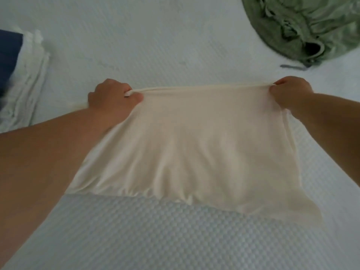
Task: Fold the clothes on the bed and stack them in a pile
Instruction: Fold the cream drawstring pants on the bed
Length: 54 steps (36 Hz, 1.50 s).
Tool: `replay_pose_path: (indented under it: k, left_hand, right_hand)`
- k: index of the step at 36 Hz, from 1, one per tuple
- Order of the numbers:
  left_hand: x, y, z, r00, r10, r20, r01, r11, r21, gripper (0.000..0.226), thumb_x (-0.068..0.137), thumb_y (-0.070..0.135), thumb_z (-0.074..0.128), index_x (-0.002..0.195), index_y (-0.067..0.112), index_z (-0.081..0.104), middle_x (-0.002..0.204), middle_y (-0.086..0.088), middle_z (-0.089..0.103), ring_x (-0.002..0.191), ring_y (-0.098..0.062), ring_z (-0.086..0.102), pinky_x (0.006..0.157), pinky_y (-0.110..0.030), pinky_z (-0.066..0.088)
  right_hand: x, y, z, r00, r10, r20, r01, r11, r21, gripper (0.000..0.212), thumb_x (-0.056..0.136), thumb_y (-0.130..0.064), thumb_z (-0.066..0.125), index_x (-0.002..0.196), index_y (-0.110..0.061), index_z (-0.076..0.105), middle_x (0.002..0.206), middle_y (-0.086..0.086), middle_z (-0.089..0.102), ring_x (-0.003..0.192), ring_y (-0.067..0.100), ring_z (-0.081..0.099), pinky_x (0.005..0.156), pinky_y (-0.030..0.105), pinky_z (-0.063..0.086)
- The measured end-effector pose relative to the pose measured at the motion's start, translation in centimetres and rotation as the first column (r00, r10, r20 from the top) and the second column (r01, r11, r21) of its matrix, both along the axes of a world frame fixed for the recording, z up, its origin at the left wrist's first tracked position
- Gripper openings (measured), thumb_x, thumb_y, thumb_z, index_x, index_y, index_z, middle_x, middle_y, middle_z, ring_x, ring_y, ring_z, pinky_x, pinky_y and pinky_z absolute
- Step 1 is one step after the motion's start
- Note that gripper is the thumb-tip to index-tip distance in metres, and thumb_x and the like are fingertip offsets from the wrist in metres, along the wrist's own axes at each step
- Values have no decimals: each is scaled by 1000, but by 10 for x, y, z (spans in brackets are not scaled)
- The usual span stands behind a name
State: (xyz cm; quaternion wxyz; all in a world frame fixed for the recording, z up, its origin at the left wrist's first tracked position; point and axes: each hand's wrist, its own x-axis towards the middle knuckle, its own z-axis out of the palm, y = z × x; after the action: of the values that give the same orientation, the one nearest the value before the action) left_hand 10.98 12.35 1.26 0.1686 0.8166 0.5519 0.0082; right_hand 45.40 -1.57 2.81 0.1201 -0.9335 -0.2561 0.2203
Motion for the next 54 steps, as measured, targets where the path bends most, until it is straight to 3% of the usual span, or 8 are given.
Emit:
replay_pose_path:
  k: [3,15,22,28,34,42,47,54]
  left_hand:
    - [0,4,-3,996,-50,-73,46,997,-61,31,84,54,55,75,24,50,103,-17,58,102,-38,54,88,-46,43]
    - [-13,-15,20,968,11,-251,-58,982,-180,68,70,62,66,125,26,50,128,-3,56,120,-26,49,97,-38,25]
    - [-49,-53,59,967,-39,-252,12,994,-108,16,79,33,60,95,29,57,92,2,59,92,-25,55,86,-35,25]
    - [-80,-112,106,1000,-18,-17,18,1000,-11,17,77,13,60,81,28,53,62,16,43,71,-18,46,85,-38,28]
    - [-113,-180,172,994,9,109,1,995,-97,10,77,11,52,79,20,55,72,3,52,76,-20,39,107,-44,20]
    - [-171,-248,242,991,5,131,29,966,-255,31,62,23,40,79,12,64,74,-9,56,68,-26,47,57,-32,32]
    - [-208,-270,263,992,-16,128,72,894,-443,17,57,27,43,63,20,57,56,4,54,56,-10,50,51,-25,36]
    - [-205,-271,204,993,-114,-14,99,911,-400,8,75,27,52,72,21,56,79,-5,62,77,-27,52,64,-30,34]
  right_hand:
    - [4,2,-4,1000,9,-27,-8,999,35,27,90,-23,50,112,-20,64,104,6,57,91,27,55,77,33,46]
    - [-12,-40,12,992,-101,-80,121,938,326,7,85,-23,62,90,-27,64,70,-7,56,56,9,51,50,18,42]
    - [-29,-114,48,919,-30,-394,128,966,224,9,83,-8,65,91,-10,68,71,6,58,63,20,48,58,31,39]
    - [-64,-181,111,985,142,-95,-123,976,178,10,85,-21,63,80,-29,62,69,-15,57,58,9,50,47,20,37]
    - [-110,-257,180,994,59,-91,-33,962,271,10,85,-12,62,88,-22,60,70,-5,56,57,-1,53,48,4,36]
    - [-166,-360,242,988,99,-118,-74,978,196,10,74,-41,61,79,-48,56,75,-15,61,67,0,56,55,8,40]
    - [-182,-421,250,989,55,-139,-34,988,151,32,67,-68,58,90,-46,61,85,-20,63,76,18,60,64,29,48]
    - [-213,-392,208,985,170,-7,-170,985,35,10,80,-26,65,84,-36,65,94,3,57,88,29,55,75,31,40]
